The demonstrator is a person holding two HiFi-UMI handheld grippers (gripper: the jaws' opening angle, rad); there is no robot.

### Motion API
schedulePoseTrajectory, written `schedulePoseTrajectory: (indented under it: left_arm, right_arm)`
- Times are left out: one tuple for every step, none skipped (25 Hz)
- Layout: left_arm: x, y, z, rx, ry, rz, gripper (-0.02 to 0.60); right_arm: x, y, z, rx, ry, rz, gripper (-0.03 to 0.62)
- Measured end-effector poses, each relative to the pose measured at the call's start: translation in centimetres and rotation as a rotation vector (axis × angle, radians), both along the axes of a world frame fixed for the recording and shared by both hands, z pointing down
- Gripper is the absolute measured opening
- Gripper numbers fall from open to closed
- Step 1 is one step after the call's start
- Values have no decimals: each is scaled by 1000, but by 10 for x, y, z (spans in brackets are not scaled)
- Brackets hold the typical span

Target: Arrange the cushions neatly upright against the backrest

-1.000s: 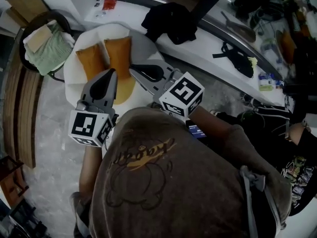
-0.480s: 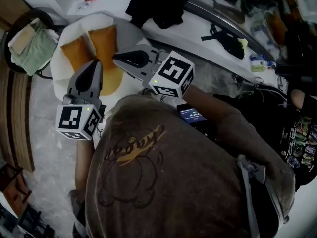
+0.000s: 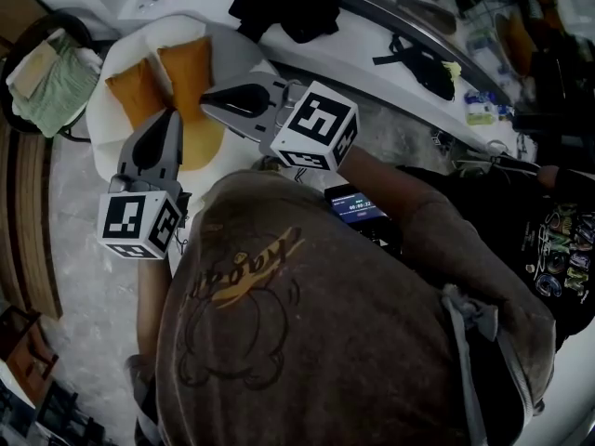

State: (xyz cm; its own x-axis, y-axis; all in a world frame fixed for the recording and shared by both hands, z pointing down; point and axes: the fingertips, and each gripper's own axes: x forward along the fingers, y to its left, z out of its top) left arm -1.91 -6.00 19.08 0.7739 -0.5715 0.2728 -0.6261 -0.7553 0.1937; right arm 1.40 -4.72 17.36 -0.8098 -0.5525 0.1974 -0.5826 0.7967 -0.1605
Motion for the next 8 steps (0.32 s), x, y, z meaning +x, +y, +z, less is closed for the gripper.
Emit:
schedulePoseTrajectory:
  left_arm:
    - [-1,0,1,-2,-2,-2,5]
    - [-1,0,1,-3,-4,-2,5]
    - [-1,1,2,-4,-6,-2,5]
    - [-2,1,2,-4,-8,-1,5]
    - [-2,2,2,-3,-11,1,5]
    - [-3,3,3,-2,-14,3,5]
    - [-4,3,4,-2,-17,5,5]
    - [-4,3,4,-2,-20,6,5]
  right_arm:
    - [0,0,0,0,2,-3,20]
    - [1,0,0,0,5,-7,20]
    - [1,0,0,0,10,-10,20]
    - [1,0,0,0,14,-13,20]
    - [1,0,1,-1,17,-15,20]
    - [1,-1,1,-2,19,-16,20]
    - [1,-1,1,-3,20,-18,20]
    - [0,-2,1,-4,22,-19,20]
